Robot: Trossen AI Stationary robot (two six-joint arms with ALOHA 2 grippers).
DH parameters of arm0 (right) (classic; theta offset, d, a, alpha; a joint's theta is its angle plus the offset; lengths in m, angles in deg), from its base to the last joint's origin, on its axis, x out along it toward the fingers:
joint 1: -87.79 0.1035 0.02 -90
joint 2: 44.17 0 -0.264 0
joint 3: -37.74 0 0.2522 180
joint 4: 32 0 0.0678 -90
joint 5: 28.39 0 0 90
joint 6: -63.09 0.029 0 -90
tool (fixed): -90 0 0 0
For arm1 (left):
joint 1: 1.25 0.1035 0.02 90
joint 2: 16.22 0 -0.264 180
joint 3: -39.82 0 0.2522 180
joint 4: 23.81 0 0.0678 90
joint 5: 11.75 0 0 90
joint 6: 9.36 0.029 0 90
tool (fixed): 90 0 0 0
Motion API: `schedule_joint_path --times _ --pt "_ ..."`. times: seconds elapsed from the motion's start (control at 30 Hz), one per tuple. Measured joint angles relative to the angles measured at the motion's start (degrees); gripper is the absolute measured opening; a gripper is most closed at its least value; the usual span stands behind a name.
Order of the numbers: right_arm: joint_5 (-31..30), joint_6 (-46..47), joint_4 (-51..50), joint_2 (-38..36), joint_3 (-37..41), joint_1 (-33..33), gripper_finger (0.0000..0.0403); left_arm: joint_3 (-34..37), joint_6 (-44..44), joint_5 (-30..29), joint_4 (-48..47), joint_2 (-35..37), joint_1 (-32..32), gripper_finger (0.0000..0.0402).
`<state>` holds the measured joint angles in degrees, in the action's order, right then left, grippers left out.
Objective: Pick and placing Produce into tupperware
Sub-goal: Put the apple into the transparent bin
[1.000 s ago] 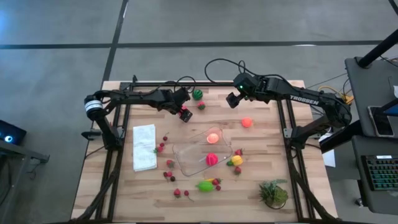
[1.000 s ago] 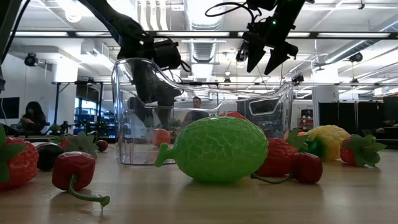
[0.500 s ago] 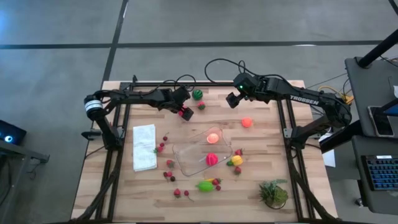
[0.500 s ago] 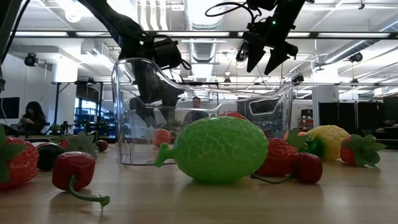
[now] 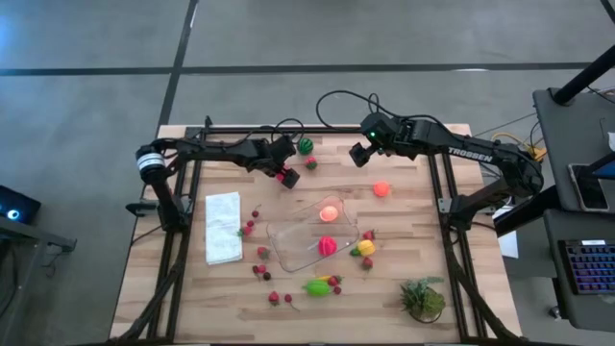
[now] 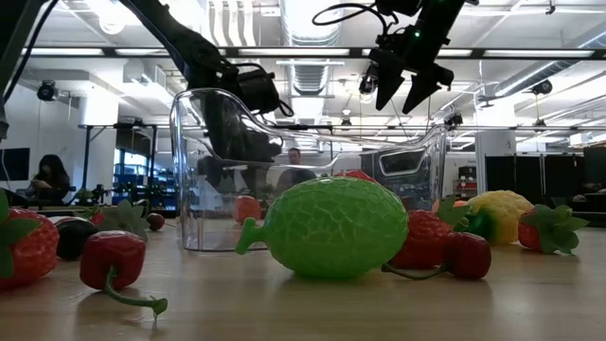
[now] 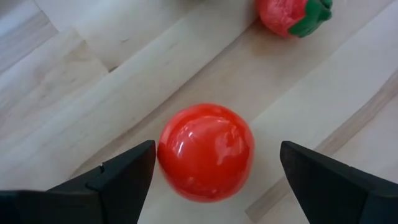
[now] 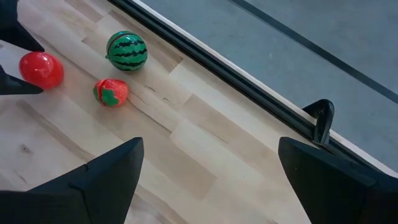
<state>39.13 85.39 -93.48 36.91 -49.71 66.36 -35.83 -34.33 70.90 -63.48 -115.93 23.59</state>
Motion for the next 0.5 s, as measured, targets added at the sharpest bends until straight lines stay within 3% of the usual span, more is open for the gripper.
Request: schedule_joint_path --times 0.33,0.5 --pt "0.0 0.0 0.0 0.0 0.6 0.0 0.0365 0.0 0.3 0.1 0.0 -1.5 0.0 0.0328" --pt "0.0 0.0 0.1 0.0 1.0 0.0 0.0365 0.0 0.3 0.1 -0.1 -1.5 0.0 0.0303"
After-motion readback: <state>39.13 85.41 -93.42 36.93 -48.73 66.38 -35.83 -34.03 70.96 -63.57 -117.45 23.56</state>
